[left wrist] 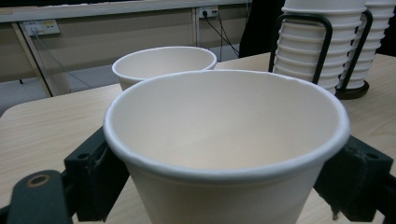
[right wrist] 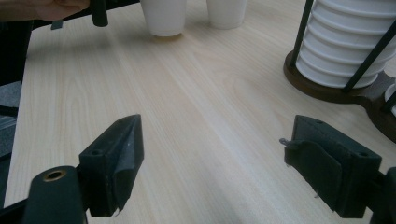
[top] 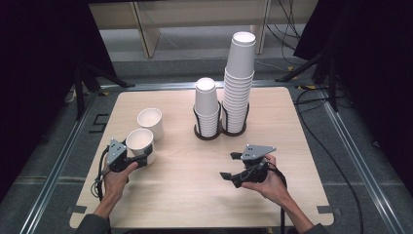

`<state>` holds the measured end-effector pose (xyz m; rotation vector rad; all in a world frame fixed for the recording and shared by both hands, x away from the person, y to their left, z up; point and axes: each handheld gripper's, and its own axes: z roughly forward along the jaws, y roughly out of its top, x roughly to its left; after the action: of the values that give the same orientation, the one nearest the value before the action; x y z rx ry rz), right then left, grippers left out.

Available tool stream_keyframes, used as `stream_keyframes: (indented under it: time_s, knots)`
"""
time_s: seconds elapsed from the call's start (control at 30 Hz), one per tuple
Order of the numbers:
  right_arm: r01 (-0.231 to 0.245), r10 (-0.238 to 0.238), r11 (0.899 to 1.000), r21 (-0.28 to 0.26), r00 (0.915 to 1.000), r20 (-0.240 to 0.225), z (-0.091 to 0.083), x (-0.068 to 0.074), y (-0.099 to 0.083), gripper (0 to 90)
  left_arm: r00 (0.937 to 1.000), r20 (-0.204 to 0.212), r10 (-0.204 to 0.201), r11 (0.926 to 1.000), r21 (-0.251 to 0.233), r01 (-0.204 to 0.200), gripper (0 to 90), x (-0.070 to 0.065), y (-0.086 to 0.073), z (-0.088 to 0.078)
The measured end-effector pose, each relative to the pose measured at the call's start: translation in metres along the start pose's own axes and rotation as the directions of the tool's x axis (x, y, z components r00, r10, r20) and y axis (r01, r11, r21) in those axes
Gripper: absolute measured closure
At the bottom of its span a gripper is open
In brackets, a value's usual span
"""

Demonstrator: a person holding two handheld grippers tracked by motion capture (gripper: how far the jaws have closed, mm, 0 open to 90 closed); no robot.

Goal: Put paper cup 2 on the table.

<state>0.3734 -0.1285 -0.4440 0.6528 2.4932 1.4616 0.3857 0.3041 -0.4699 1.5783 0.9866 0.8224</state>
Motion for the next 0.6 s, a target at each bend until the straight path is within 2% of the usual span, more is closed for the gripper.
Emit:
stream_keyframes:
  time_s: [0.03, 0.17, 0.2, 0.23, 0.33, 0.4, 0.5, 0.57, 0.6]
  knots:
    - [0.004, -0.004, 1.000, 0.000, 1.0000, 0.005, 0.0000, -0.0004, -0.0001, 19.0, 1.0000, 0.004, -0.002, 0.9999, -0.013, 0.002, 12.9, 0.0006, -0.0015, 0.0028]
    - [-0.001, 0.001, 1.000, 0.010, 1.0000, -0.009, 0.0009, 0.0004, -0.0007, 19.0, 1.0000, 0.002, -0.005, 1.0000, 0.002, 0.005, 12.9, 0.0025, -0.0032, 0.0052]
    - [-0.002, 0.002, 1.000, 0.010, 0.9999, -0.011, 0.0022, 0.0014, -0.0009, 19.1, 0.9999, 0.010, -0.004, 0.9999, -0.013, 0.004, 12.9, 0.0035, -0.0042, 0.0073]
    - [0.005, -0.005, 1.000, 0.015, 0.9999, -0.016, 0.0027, 0.0017, -0.0009, 19.0, 1.0000, 0.004, -0.005, 1.0000, 0.003, 0.005, 12.8, 0.0033, -0.0044, 0.0067]
    - [0.011, -0.010, 1.000, 0.016, 0.9997, -0.021, 0.0042, 0.0028, -0.0011, 19.1, 1.0000, 0.000, 0.001, 1.0000, 0.008, -0.001, 12.7, 0.0050, -0.0069, 0.0092]
    - [0.009, -0.009, 1.000, 0.014, 0.9997, -0.023, 0.0036, 0.0029, -0.0011, 19.2, 1.0000, 0.006, -0.003, 1.0000, -0.007, 0.003, 12.5, 0.0074, -0.0083, 0.0107]
    - [0.018, -0.018, 1.000, 0.010, 0.9997, -0.015, 0.0031, 0.0017, -0.0011, 19.3, 1.0000, -0.003, -0.002, 1.0000, 0.006, 0.002, 12.2, 0.0088, -0.0092, 0.0099]
    - [0.012, -0.011, 1.000, 0.016, 0.9997, -0.023, 0.0032, 0.0019, -0.0010, 19.3, 1.0000, -0.005, 0.008, 0.9999, 0.011, -0.008, 11.7, 0.0095, -0.0101, 0.0101]
    - [0.006, -0.006, 1.000, 0.017, 0.9996, -0.026, 0.0036, 0.0023, -0.0011, 19.3, 0.9999, -0.002, 0.010, 0.9999, -0.003, -0.010, 11.4, 0.0099, -0.0107, 0.0114]
